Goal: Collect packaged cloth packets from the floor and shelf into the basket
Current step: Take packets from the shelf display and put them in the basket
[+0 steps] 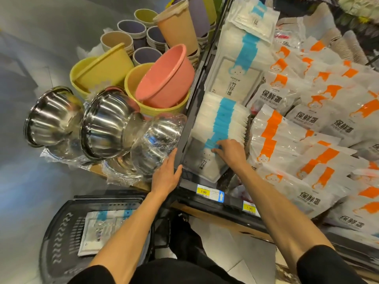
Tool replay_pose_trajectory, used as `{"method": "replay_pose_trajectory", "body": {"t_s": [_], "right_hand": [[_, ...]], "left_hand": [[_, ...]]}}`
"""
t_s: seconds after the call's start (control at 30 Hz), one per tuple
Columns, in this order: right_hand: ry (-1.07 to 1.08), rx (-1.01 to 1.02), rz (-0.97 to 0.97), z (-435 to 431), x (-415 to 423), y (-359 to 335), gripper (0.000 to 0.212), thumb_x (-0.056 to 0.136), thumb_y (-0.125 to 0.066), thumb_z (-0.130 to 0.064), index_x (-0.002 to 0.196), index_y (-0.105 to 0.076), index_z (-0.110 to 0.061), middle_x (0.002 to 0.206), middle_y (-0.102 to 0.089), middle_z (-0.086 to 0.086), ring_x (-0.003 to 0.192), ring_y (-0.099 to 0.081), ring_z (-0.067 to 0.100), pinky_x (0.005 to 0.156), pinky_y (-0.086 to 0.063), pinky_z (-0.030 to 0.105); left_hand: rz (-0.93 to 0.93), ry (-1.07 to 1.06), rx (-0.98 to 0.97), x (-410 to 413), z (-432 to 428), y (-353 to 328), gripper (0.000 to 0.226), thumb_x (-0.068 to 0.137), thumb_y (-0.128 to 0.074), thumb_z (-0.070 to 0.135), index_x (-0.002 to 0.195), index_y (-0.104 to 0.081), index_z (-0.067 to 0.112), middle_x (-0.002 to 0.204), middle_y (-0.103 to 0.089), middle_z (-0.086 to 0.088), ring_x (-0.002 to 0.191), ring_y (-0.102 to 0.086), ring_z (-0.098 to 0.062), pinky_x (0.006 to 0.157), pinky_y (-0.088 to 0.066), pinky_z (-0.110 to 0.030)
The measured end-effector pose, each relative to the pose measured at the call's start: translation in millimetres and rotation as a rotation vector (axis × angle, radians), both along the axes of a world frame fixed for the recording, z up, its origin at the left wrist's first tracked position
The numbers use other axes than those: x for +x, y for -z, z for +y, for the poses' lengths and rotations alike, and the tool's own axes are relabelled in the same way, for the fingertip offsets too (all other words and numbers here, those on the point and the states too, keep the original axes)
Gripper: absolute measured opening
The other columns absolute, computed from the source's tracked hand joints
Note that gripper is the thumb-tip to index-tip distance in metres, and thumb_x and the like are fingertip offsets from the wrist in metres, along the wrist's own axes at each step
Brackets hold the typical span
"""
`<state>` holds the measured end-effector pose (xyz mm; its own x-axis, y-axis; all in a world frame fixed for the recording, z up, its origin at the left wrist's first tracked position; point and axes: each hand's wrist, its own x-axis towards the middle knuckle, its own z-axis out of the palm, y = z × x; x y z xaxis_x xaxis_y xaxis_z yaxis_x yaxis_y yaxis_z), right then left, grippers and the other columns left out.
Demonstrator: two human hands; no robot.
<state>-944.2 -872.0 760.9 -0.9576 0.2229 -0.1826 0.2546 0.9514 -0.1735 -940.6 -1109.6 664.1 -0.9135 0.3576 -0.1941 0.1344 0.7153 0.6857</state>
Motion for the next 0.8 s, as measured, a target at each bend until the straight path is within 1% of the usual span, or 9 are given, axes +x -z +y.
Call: {"method": "replay_pose_trajectory", "body": {"t_s": [0.13,0.2,0.27,0.33,0.43,0.47,0.6,0.8], "right_hand": [[-0.015,-0.01,-0.003,2.5,-1.0,-0.7,0.031,0.089,-0.07,-0.04,0.1,-0.074,-0.011,0.096,-0.073,0.012,0.088,-0.066,0.03,0.073,-0.054,0.04],[-0.017,-0.001,-0.005,1.7,-0.3,-3.1,0.034,0.089,-0.07,-0.041,0.103,-0.073,-0.01,0.098,-0.072,0.012,0.089,-0.066,0.03,0.075,-0.055,0.042],[-0.018,0.016,-0.001,1.6,0.0,-4.2,0.035,0.089,-0.07,-0.04,0.106,-0.072,-0.01,0.101,-0.072,0.012,0.091,-0.066,0.031,0.075,-0.054,0.041],[-0.02,0.041,-0.001,3.1,1.3,-3.9,0.033,0.09,-0.069,-0.038,0.109,-0.072,-0.012,0.102,-0.072,0.012,0.094,-0.066,0.032,0.072,-0.052,0.037],[-0.022,0.06,0.024,6.9,3.7,-1.2,0.026,0.091,-0.069,-0.036,0.103,-0.072,-0.013,0.098,-0.072,0.01,0.092,-0.066,0.031,0.066,-0.04,0.032],[-0.023,0.062,0.027,6.9,4.1,-0.9,0.025,0.091,-0.068,-0.036,0.101,-0.072,-0.013,0.097,-0.072,0.01,0.091,-0.066,0.031,0.066,-0.039,0.031],[-0.024,0.058,0.031,3.5,3.9,-2.5,0.025,0.092,-0.068,-0.036,0.1,-0.071,-0.014,0.096,-0.072,0.01,0.091,-0.066,0.031,0.068,-0.043,0.033],[0.015,0.009,0.044,0.6,8.0,-6.0,0.026,0.091,-0.068,-0.035,0.102,-0.069,-0.011,0.097,-0.071,0.011,0.09,-0.066,0.031,0.066,-0.041,0.032]], "left_hand": [[-0.007,-0.008,-0.008,0.1,0.1,-0.9,0.064,0.105,-0.041,0.045,0.16,-0.008,0.036,0.164,-0.028,0.004,0.136,-0.049,-0.027,0.096,-0.051,-0.05],[-0.012,-0.001,-0.009,0.5,0.1,-1.5,0.064,0.105,-0.041,0.046,0.16,-0.008,0.036,0.164,-0.028,0.004,0.136,-0.05,-0.028,0.095,-0.051,-0.051],[-0.014,0.005,-0.009,0.4,-0.3,-2.2,0.065,0.105,-0.041,0.045,0.16,-0.007,0.036,0.164,-0.028,0.004,0.136,-0.049,-0.028,0.095,-0.051,-0.051],[-0.017,0.008,-0.004,0.8,-1.1,-1.9,0.066,0.105,-0.042,0.045,0.16,-0.007,0.035,0.163,-0.03,0.002,0.136,-0.049,-0.028,0.096,-0.051,-0.051],[-0.023,0.027,0.009,0.7,-1.5,-3.1,0.067,0.105,-0.043,0.043,0.16,-0.006,0.034,0.162,-0.032,0.0,0.136,-0.049,-0.028,0.095,-0.052,-0.051],[-0.022,0.03,0.009,0.4,-1.8,-3.6,0.067,0.105,-0.043,0.042,0.161,-0.005,0.034,0.162,-0.033,-0.001,0.136,-0.049,-0.028,0.096,-0.052,-0.051],[-0.031,0.034,0.001,-0.6,-1.8,-7.4,0.067,0.106,-0.043,0.041,0.161,-0.005,0.033,0.161,-0.035,-0.002,0.135,-0.049,-0.029,0.094,-0.051,-0.05],[-0.041,0.067,-0.02,0.1,-2.2,-10.8,0.071,0.105,-0.044,0.04,0.161,-0.001,0.031,0.162,-0.032,-0.005,0.137,-0.047,-0.029,0.095,-0.051,-0.049]]}}
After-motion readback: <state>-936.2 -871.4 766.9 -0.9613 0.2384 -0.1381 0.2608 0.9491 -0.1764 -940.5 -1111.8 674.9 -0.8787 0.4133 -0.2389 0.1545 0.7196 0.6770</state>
